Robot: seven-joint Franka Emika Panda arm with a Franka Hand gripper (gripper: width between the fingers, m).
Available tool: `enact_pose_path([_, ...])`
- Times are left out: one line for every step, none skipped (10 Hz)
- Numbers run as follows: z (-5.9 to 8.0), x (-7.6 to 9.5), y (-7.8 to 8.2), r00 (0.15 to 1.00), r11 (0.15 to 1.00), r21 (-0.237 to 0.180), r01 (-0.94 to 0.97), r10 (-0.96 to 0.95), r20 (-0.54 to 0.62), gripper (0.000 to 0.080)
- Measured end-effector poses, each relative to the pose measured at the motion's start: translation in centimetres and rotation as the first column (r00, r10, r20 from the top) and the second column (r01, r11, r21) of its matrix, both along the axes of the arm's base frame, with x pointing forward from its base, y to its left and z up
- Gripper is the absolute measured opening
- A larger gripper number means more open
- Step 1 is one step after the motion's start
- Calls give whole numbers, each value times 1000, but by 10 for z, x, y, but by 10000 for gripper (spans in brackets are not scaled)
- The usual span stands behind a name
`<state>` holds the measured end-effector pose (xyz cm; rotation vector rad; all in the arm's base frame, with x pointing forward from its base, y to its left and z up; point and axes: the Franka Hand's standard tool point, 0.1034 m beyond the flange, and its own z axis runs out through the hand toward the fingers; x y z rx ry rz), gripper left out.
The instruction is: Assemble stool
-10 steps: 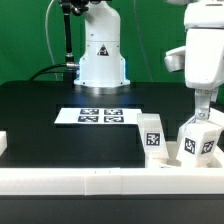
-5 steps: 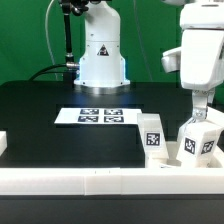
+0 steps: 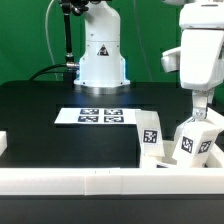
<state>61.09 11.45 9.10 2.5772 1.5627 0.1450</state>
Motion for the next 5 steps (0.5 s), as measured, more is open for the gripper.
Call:
enact_pose_path([1, -2, -7, 1000, 1000, 3, -20, 20, 21, 351])
enact_pose_path([1, -7, -19, 996, 998, 5, -60, 59, 61, 351])
enact_pose_path([1, -9, -19, 998, 1000, 12, -19, 19, 54, 351])
enact_pose_path([1, -7, -18, 998, 1000, 12, -21, 20, 55, 351])
enact_pose_path([1, -7, -19, 998, 1000, 12, -20, 19, 55, 351])
